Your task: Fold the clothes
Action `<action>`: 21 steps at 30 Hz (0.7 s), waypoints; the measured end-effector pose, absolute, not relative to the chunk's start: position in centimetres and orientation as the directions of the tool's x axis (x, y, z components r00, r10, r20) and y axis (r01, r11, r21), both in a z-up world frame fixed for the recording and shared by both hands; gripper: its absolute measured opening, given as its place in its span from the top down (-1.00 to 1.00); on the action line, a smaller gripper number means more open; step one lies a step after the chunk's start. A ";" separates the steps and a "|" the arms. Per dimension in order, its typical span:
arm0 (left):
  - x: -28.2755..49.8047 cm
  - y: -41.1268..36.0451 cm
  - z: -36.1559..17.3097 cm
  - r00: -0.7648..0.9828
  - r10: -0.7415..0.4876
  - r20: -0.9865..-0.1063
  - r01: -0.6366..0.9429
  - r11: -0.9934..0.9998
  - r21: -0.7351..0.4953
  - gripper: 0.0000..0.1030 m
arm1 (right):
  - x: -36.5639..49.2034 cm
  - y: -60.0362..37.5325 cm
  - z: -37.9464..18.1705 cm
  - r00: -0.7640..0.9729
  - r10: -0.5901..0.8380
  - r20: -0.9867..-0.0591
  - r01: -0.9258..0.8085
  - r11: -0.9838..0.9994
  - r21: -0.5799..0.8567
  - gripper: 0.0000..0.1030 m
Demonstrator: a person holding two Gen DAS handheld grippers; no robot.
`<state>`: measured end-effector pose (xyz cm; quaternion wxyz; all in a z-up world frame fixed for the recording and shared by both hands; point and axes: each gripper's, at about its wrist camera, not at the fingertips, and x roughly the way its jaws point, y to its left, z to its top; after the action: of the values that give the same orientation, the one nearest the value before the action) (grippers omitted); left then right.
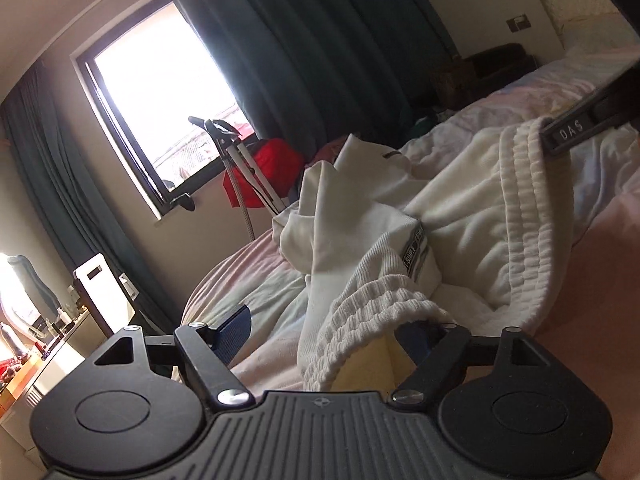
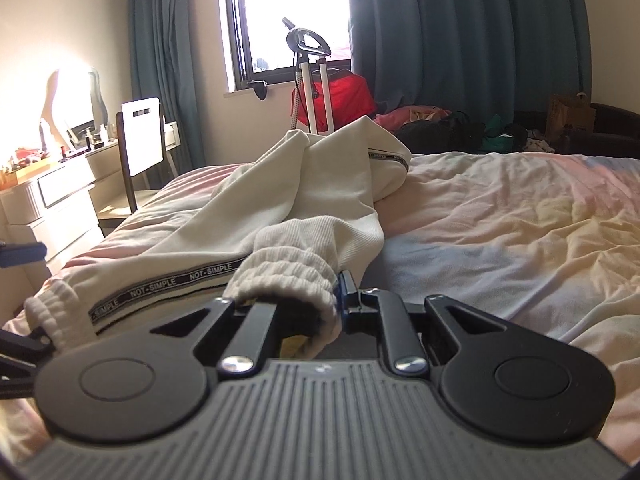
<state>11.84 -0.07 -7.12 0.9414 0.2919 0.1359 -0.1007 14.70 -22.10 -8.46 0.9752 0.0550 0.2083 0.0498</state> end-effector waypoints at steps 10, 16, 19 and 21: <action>15.8 3.1 -4.0 0.970 -0.017 -0.243 0.074 0.971 0.227 -0.37 | 14.4 -21.0 -8.5 0.906 0.129 -0.404 -0.116 0.992 0.058 0.66; 18.3 9.7 -3.7 0.911 0.123 -0.395 -0.134 0.991 -0.001 -0.35 | 14.3 -18.5 -9.0 0.880 0.174 -0.442 -0.225 0.972 -0.065 0.40; 19.0 12.6 -4.3 0.851 0.177 -0.494 -0.233 0.971 -0.052 -0.35 | 14.1 -16.3 -10.1 0.853 0.183 -0.488 -0.318 0.925 -0.208 0.24; 18.9 14.4 -4.9 0.806 0.205 -0.555 -0.283 0.957 -0.058 -0.35 | 13.6 -14.8 -11.0 0.844 0.174 -0.508 -0.369 0.874 -0.315 0.22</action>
<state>18.86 14.43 -4.90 0.9478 -0.0691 0.2834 0.1286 13.63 -14.83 -10.95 0.9380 -0.2046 0.2394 0.1447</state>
